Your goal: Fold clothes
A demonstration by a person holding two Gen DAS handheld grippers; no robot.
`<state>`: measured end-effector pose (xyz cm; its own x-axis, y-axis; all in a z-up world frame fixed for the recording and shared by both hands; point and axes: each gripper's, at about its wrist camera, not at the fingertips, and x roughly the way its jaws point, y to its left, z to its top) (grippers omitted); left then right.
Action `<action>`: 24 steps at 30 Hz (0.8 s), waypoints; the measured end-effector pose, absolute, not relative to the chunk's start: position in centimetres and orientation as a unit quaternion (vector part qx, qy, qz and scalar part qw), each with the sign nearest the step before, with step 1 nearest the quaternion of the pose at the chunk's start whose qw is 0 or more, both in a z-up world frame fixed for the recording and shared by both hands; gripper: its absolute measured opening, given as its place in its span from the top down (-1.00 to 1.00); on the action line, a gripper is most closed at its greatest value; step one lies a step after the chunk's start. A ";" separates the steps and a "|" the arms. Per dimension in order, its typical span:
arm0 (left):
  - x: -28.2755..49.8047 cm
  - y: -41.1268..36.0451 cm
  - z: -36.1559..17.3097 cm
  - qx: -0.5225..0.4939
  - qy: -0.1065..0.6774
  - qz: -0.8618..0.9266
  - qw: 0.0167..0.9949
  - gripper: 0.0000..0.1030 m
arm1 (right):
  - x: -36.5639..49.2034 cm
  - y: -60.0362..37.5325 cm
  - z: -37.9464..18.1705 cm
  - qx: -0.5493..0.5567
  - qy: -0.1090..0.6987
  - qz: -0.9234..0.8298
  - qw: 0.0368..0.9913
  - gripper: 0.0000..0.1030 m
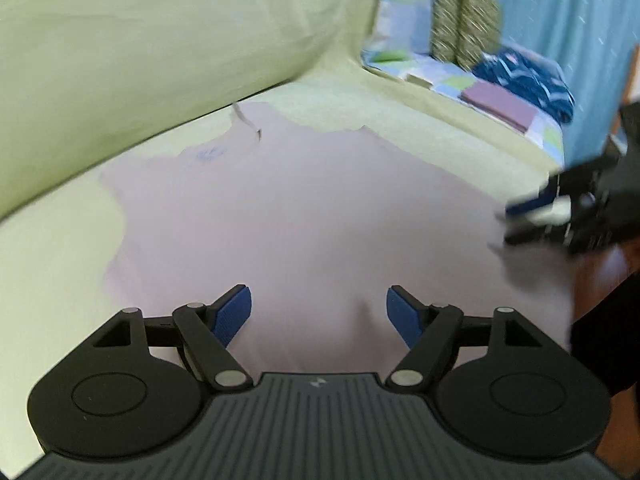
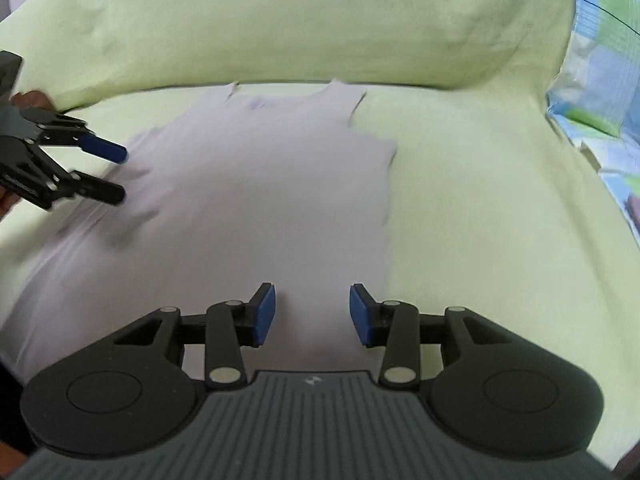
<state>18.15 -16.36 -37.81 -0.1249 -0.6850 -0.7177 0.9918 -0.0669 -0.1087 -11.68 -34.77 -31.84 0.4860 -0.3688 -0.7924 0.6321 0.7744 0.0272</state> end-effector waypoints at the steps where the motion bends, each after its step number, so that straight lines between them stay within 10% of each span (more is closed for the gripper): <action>1: 17.6 -15.2 -37.7 0.246 0.310 -0.678 0.619 -0.50 | -11.9 -34.3 -32.2 0.167 0.425 -0.296 0.839 0.23; 16: 11.4 -9.2 -39.9 0.241 0.385 -0.569 0.685 -0.80 | -13.6 -29.3 -31.1 0.215 0.457 -0.319 0.802 -0.14; 24: 7.6 -7.1 -37.9 0.228 0.366 -0.585 0.687 -0.97 | -14.5 -25.0 -28.5 0.205 0.421 -0.333 0.819 -0.71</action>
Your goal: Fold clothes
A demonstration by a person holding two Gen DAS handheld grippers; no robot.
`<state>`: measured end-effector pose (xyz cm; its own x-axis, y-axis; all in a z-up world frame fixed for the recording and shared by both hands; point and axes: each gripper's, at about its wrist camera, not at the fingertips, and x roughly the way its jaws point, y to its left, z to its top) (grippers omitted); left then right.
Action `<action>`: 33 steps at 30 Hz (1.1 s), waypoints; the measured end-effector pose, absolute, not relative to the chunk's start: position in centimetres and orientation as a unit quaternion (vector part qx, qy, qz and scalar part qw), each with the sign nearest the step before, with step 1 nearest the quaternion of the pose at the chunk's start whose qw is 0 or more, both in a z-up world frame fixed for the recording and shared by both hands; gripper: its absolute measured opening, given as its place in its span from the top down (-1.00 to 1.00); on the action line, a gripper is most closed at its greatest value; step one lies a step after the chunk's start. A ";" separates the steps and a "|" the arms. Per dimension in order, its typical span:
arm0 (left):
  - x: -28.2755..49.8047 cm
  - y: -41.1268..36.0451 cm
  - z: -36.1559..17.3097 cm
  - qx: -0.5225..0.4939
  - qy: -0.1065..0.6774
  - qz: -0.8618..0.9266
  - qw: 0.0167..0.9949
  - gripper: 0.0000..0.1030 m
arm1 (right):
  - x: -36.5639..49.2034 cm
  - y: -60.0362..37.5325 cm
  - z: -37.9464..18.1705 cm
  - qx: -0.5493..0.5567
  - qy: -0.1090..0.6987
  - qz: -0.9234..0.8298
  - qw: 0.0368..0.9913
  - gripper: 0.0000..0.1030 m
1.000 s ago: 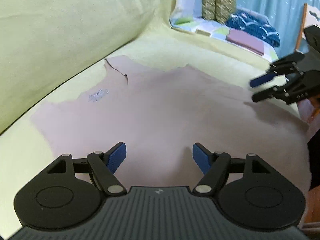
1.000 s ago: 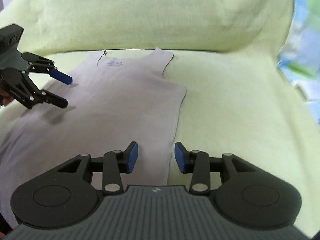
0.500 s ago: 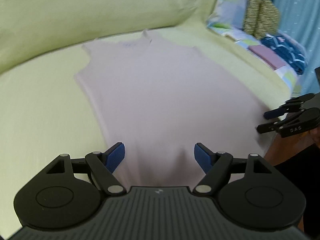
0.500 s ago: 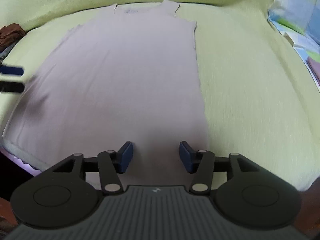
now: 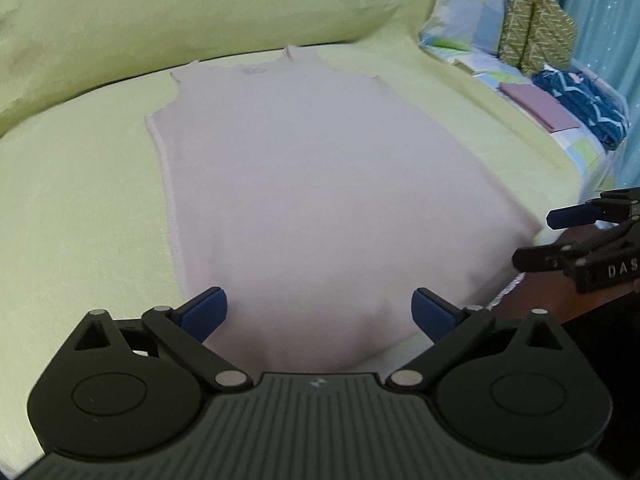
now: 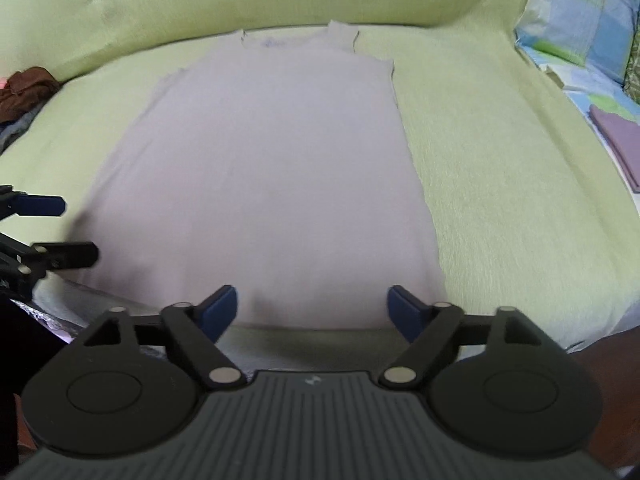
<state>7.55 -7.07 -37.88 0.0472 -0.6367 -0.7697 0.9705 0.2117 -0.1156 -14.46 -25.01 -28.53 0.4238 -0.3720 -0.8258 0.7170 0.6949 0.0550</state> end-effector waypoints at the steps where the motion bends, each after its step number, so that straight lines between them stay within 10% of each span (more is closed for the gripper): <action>1: 7.2 -6.9 -37.7 0.228 0.365 -0.585 0.688 -0.97 | -14.5 -24.5 -28.1 0.201 0.417 -0.334 0.821 -0.74; 4: 5.8 -5.7 -37.0 0.231 0.355 -0.578 0.698 -0.98 | -15.1 -22.8 -26.7 0.191 0.401 -0.344 0.827 -0.97; 33: -1.2 2.9 -34.8 0.141 0.347 -0.504 0.778 -0.98 | -22.4 -14.3 -23.7 0.187 0.307 -0.391 0.847 -0.97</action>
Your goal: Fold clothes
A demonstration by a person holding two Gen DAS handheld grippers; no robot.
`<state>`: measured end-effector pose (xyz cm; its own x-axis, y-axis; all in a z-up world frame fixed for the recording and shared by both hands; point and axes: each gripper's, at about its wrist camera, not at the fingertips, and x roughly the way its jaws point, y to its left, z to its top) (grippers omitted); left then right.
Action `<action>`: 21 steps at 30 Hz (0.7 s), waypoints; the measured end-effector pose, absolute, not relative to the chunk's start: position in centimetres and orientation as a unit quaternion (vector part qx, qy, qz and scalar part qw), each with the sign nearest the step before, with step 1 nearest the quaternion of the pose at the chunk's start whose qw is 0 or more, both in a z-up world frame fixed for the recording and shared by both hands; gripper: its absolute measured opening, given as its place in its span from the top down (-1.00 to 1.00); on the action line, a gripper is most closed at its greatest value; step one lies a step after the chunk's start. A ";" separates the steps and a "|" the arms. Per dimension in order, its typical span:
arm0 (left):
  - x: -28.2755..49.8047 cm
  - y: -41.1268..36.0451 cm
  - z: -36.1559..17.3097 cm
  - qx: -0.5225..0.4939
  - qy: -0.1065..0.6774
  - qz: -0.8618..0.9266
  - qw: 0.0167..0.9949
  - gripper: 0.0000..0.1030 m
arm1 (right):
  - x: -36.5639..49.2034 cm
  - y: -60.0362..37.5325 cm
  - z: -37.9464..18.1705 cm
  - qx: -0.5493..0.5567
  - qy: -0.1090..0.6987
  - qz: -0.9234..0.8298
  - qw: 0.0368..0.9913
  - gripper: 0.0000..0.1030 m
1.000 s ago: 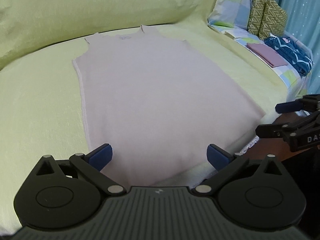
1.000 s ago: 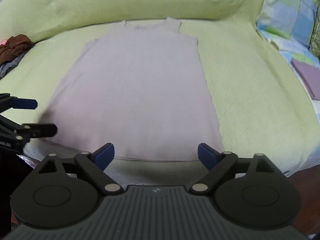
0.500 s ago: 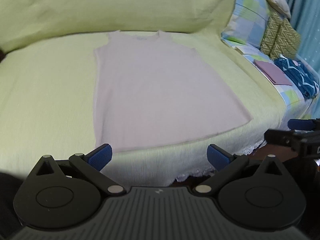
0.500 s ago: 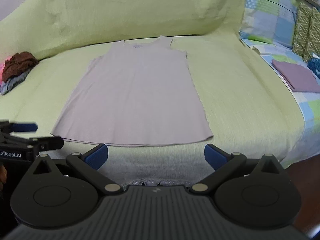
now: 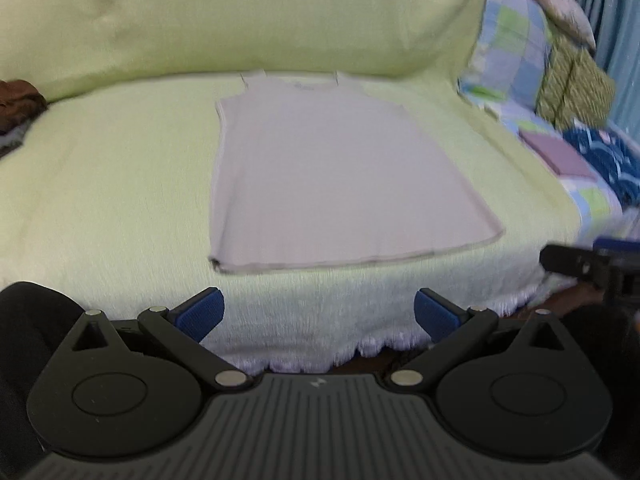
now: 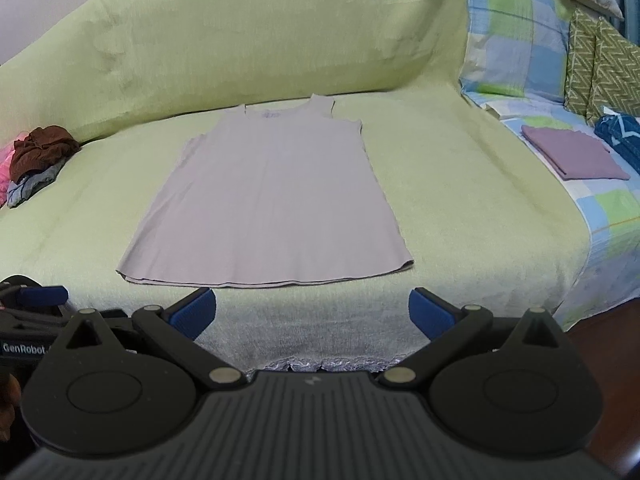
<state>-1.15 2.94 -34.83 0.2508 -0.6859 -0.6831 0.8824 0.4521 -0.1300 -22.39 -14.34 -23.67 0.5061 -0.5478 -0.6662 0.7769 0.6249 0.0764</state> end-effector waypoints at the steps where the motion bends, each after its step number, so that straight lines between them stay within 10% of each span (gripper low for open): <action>1: -1.4 3.0 -34.7 0.140 0.343 -0.506 0.779 -0.98 | -22.4 -14.1 -23.7 0.184 0.303 -0.392 0.849 -0.97; 21: -1.6 3.1 -35.3 0.151 0.342 -0.497 0.783 -0.98 | -23.7 -12.8 -25.9 0.183 0.292 -0.394 0.852 -0.98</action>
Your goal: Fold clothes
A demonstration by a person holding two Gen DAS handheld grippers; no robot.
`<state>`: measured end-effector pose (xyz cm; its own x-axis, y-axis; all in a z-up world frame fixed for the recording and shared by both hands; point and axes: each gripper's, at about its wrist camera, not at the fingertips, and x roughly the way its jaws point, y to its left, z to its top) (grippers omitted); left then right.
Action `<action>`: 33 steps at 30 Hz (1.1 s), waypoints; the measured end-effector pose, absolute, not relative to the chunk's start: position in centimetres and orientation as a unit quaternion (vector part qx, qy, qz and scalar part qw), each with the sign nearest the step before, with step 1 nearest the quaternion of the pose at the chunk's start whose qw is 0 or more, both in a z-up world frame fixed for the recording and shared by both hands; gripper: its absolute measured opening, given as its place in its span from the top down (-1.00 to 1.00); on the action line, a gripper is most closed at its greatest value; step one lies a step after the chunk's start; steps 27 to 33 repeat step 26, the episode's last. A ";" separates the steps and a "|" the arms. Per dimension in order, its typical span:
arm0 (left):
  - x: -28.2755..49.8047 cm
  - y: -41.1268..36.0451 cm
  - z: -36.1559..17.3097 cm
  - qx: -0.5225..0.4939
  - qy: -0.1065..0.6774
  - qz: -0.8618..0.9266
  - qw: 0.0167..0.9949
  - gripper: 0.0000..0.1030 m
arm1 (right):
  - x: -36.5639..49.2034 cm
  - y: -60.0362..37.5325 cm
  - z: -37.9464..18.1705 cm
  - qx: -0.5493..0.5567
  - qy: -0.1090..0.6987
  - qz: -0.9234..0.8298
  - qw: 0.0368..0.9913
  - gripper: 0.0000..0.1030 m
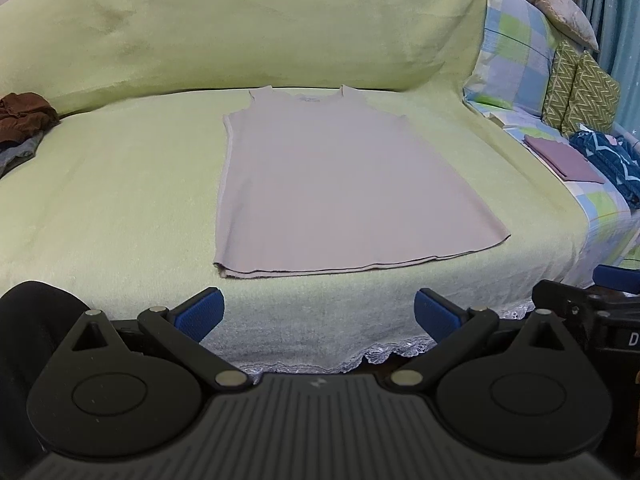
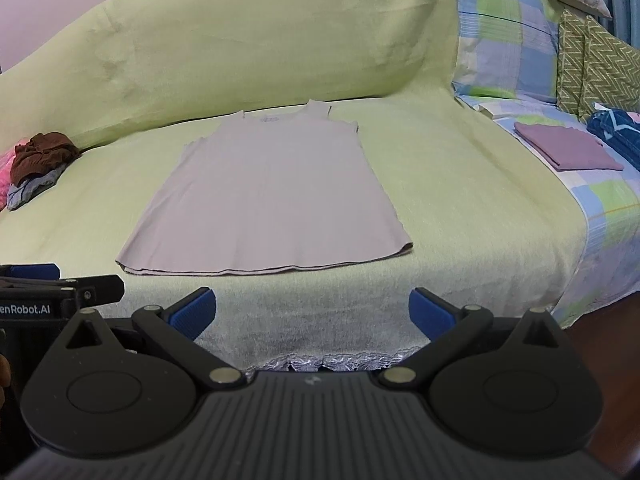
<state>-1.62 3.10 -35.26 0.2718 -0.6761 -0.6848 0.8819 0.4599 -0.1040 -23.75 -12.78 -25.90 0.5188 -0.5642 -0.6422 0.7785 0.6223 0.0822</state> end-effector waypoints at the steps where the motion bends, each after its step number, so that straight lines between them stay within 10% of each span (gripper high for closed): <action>1: -1.6 3.1 -35.3 0.149 0.344 -0.497 0.782 -0.98 | -23.7 -12.7 -25.9 0.182 0.293 -0.394 0.852 -0.98; 33: -1.7 3.5 -35.2 0.132 0.336 -0.497 0.789 -0.99 | -23.3 -12.0 -25.8 0.153 0.293 -0.391 0.859 -0.98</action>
